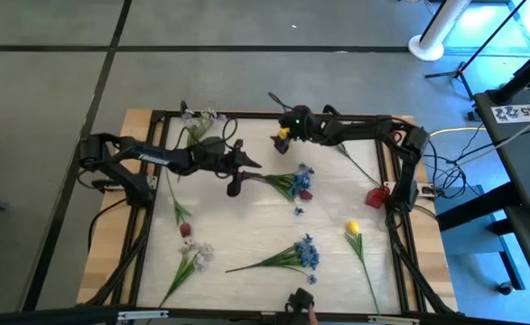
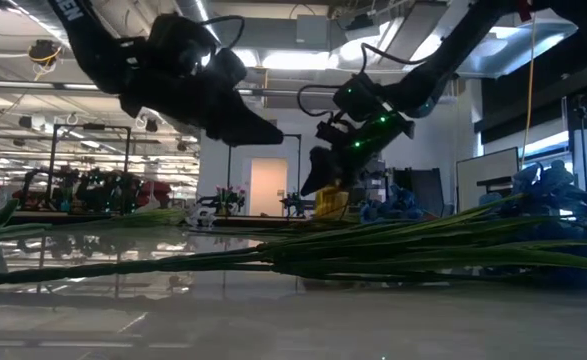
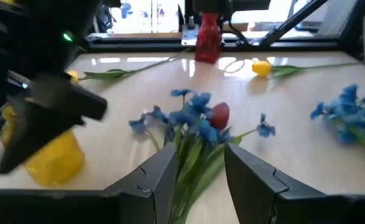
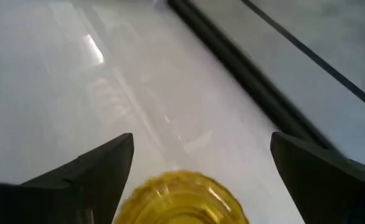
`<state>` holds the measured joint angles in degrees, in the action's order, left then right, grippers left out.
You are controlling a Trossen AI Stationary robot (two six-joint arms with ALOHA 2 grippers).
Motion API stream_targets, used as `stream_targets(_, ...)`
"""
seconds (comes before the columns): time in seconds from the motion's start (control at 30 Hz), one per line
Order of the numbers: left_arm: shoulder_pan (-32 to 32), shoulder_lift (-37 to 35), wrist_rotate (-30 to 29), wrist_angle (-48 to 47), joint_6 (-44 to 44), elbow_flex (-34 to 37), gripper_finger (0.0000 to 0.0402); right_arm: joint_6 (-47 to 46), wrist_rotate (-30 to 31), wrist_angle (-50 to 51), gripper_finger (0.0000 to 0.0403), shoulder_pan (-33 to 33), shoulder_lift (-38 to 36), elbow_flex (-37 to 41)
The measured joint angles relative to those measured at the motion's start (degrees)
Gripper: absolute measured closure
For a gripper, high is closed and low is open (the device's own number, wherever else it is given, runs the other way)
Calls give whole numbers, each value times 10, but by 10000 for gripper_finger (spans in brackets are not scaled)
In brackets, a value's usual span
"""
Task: Sort flowers into vase by color
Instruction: Put the top yellow flower into the yellow vase
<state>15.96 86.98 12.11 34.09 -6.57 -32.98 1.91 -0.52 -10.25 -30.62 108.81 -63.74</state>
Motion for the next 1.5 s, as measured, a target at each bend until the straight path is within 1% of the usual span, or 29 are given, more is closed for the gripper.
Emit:
stream_targets(0.23,-37,0,-45,0,8,18,270,8,-1,-22,26,-1,-1,-6)
stream_targets(0.33,-49,-10,-52,2,18,26,270,14,6,-6,26,-1,-11,-25)
stream_targets(0.4,-60,-23,-54,-3,26,37,270,19,25,27,26,-2,-26,-47)
stream_targets(0.53,-86,-64,-56,3,39,64,270,29,68,127,26,-4,-60,-98)
stream_targets(0.67,-112,-101,-62,3,60,96,270,9,111,242,29,-19,-100,-115)
stream_targets(0.83,-156,-116,-66,47,76,139,270,-77,143,424,60,-48,-144,-100)
stream_targets(0.9,-175,-117,-66,72,76,151,270,-123,148,496,78,-56,-146,-85)
stream_targets(0.97,-195,-117,-66,82,77,152,270,-160,153,539,95,-59,-141,-59)
stream_targets(1.1,-227,-117,-68,91,76,152,270,-208,152,547,126,-62,-140,-5)
stream_targets(1.23,-252,-117,-86,90,80,152,270,-222,170,538,151,-80,-140,31)
stream_targets(1.37,-277,-117,-113,91,91,152,270,-230,150,533,179,-115,-123,56)
stream_targets(1.43,-286,-117,-119,90,93,152,270,-230,149,513,197,-135,-119,64)
stream_targets(1.5,-292,-117,-120,91,93,152,270,-227,135,500,219,-151,-113,71)
